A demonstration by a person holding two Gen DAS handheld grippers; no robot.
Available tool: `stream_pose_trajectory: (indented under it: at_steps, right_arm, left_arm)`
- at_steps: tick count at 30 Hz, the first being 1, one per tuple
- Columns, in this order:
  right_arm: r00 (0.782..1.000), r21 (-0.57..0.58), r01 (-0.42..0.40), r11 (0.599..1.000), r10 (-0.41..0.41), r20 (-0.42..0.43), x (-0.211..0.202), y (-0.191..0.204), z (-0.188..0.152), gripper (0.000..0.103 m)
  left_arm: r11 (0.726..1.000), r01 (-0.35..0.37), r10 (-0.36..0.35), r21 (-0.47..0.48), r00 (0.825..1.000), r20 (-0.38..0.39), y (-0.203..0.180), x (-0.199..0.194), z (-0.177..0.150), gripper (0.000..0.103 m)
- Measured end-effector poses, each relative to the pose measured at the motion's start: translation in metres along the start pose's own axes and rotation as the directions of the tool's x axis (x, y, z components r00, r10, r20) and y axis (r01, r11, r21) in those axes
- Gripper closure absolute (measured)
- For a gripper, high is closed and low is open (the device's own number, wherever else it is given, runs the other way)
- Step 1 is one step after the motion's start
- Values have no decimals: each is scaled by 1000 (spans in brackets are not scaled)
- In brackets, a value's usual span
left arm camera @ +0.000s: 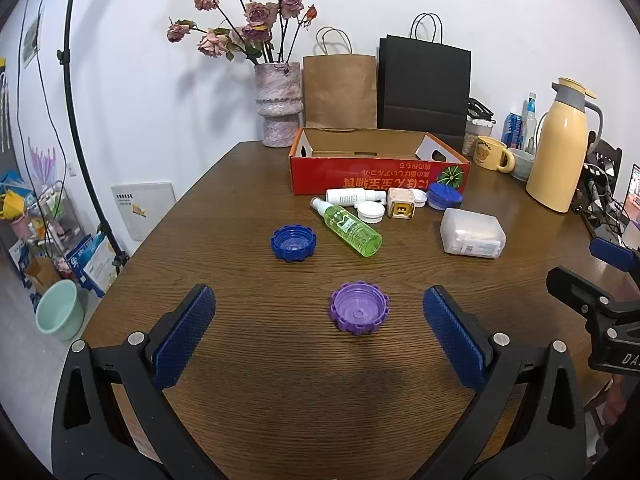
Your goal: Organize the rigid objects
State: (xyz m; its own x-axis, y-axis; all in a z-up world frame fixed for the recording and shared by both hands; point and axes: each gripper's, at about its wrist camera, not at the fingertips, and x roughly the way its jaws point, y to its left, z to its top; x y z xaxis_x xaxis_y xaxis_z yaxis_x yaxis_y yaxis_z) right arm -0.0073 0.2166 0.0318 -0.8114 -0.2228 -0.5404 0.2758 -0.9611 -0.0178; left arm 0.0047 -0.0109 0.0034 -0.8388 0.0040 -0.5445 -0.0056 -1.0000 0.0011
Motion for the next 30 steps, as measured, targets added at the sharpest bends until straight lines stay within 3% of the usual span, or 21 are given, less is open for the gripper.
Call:
stream_pose_trajectory:
  at_steps: [30]
  right_arm:
    - [1000, -1, -1, 1000, 1, -1, -1, 0, 1, 0]
  left_arm:
    - [1000, -4, 4, -2, 1000, 7, -4, 0, 1, 0]
